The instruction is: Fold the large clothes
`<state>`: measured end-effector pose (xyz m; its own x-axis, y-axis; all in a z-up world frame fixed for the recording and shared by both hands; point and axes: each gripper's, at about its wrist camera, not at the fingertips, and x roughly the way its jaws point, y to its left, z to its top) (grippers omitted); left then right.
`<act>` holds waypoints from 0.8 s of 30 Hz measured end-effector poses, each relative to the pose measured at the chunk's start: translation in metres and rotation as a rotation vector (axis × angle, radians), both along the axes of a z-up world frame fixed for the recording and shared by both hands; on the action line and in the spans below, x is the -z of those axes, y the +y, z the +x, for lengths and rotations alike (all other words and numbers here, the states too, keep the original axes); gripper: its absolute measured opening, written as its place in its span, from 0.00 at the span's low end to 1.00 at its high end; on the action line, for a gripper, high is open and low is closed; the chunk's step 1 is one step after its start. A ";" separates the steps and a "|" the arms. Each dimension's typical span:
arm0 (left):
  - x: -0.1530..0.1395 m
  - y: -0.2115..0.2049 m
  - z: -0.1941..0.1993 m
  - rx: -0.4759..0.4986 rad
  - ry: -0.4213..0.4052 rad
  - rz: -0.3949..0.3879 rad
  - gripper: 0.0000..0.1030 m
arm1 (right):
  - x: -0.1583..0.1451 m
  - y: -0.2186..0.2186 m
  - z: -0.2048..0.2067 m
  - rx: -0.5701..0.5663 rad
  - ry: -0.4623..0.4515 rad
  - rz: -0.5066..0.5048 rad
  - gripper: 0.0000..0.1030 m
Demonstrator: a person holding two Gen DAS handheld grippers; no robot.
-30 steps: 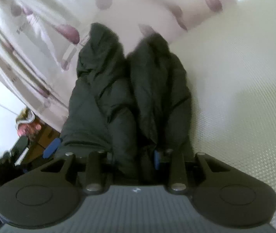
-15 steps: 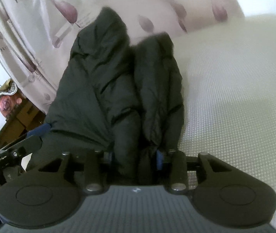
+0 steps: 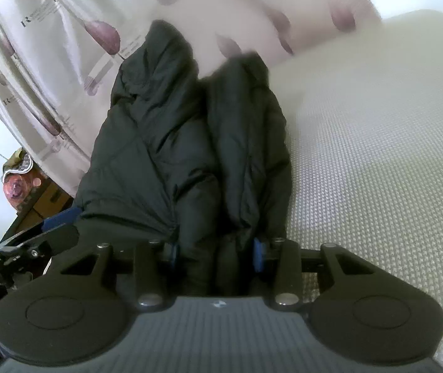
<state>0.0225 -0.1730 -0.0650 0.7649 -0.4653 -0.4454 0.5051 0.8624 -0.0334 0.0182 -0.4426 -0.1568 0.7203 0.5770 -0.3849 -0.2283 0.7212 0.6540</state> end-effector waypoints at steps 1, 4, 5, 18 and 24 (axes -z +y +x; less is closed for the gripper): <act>0.001 -0.001 0.000 -0.002 -0.001 0.007 1.00 | -0.001 0.000 0.000 0.002 0.003 0.003 0.38; 0.002 -0.003 0.000 -0.007 -0.002 0.023 1.00 | -0.002 -0.002 0.000 0.007 0.012 0.016 0.39; 0.003 -0.004 0.000 -0.008 -0.003 0.027 1.00 | -0.001 -0.002 0.000 0.009 0.016 0.025 0.39; 0.007 -0.011 -0.004 -0.017 -0.005 0.050 1.00 | -0.077 -0.029 -0.025 0.138 -0.091 -0.105 0.64; 0.007 -0.012 -0.003 -0.019 -0.004 0.053 1.00 | -0.159 0.027 -0.003 0.017 -0.318 -0.293 0.64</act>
